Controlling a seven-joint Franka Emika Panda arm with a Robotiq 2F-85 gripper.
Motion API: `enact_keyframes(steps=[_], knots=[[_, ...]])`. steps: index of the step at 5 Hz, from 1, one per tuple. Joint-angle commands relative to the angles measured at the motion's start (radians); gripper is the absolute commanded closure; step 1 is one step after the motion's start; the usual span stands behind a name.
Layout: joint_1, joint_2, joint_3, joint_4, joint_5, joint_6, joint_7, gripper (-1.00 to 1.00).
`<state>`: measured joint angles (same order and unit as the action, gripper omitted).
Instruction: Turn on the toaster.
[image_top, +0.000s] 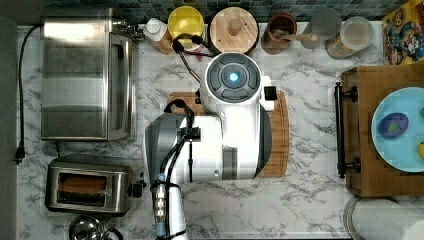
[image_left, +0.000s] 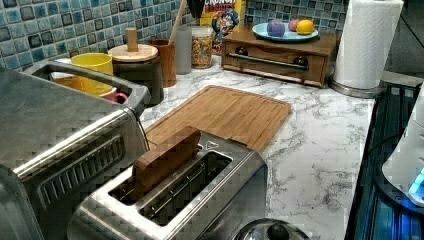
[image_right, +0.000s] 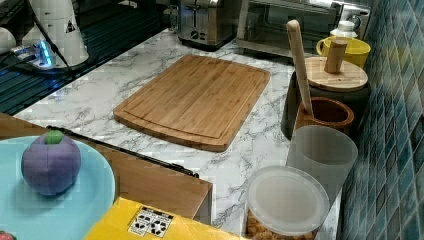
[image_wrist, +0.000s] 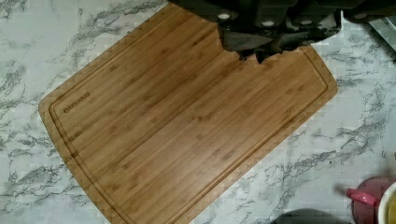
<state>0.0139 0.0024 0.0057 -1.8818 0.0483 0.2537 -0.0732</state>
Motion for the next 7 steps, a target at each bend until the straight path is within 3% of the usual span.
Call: enact_keyframes(steps=[1, 5, 7], knots=[[0.017, -0.038, 0.022, -0.058, -0.011, 0.036, -0.095, 1.00], [0.092, -0.149, 0.136, -0.310, 0.106, 0.138, -0.266, 1.00], [0.119, -0.338, 0.180, -0.462, 0.218, 0.094, -0.324, 1.00]])
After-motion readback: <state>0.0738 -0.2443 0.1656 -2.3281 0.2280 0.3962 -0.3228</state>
